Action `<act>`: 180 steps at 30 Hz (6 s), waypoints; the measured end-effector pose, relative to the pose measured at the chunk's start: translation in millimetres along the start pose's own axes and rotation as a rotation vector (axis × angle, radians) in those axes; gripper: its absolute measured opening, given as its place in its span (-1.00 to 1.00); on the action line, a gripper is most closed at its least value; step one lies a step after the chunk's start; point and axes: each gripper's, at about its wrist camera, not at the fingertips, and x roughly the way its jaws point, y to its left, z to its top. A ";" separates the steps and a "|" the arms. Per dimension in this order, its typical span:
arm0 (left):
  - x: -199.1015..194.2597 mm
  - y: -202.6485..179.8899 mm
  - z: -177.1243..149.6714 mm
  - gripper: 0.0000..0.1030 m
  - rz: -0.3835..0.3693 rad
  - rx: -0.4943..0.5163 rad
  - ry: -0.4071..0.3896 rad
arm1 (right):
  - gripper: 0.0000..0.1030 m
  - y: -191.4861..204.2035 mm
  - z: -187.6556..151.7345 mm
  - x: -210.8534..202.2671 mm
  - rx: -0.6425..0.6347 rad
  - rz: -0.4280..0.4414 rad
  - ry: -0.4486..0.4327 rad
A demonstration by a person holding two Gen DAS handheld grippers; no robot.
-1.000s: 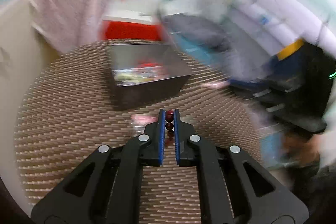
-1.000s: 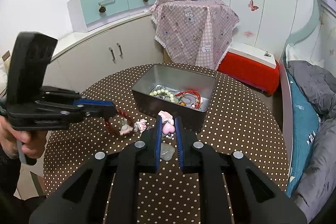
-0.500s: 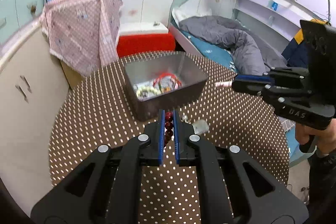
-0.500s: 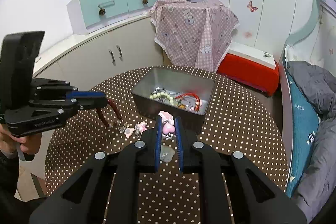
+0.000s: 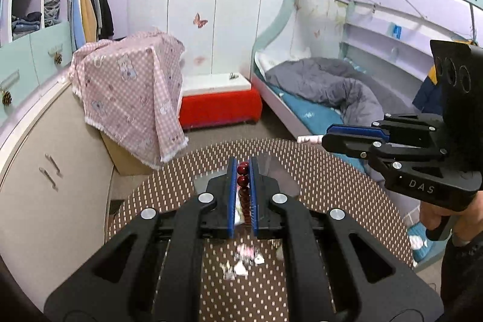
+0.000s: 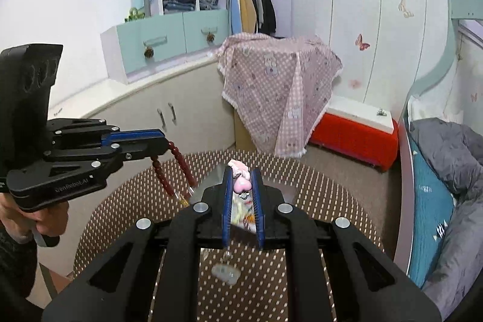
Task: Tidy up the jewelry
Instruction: 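Lower the red necklace and pink charm into the grey box, open both tools, then move both tools back from the box toward the remaining charms, then grasp the white flower keychain with left tool while right grasps small gold charm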
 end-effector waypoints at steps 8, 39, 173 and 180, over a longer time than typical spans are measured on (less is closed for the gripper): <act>22.8 2.9 23.6 -0.84 -0.012 -0.005 0.004 | -0.79 -11.3 24.2 14.3 0.017 0.029 -0.005; -13.3 36.0 -7.1 0.89 0.253 -0.128 -0.036 | 0.84 -46.2 4.4 12.4 0.230 -0.093 -0.026; 33.9 67.3 -172.1 -0.69 0.238 -0.194 0.301 | -0.44 96.8 -92.6 169.0 -0.099 0.236 0.337; 35.1 66.3 -171.7 -0.69 0.236 -0.191 0.303 | -0.44 98.9 -96.9 163.9 -0.121 0.220 0.331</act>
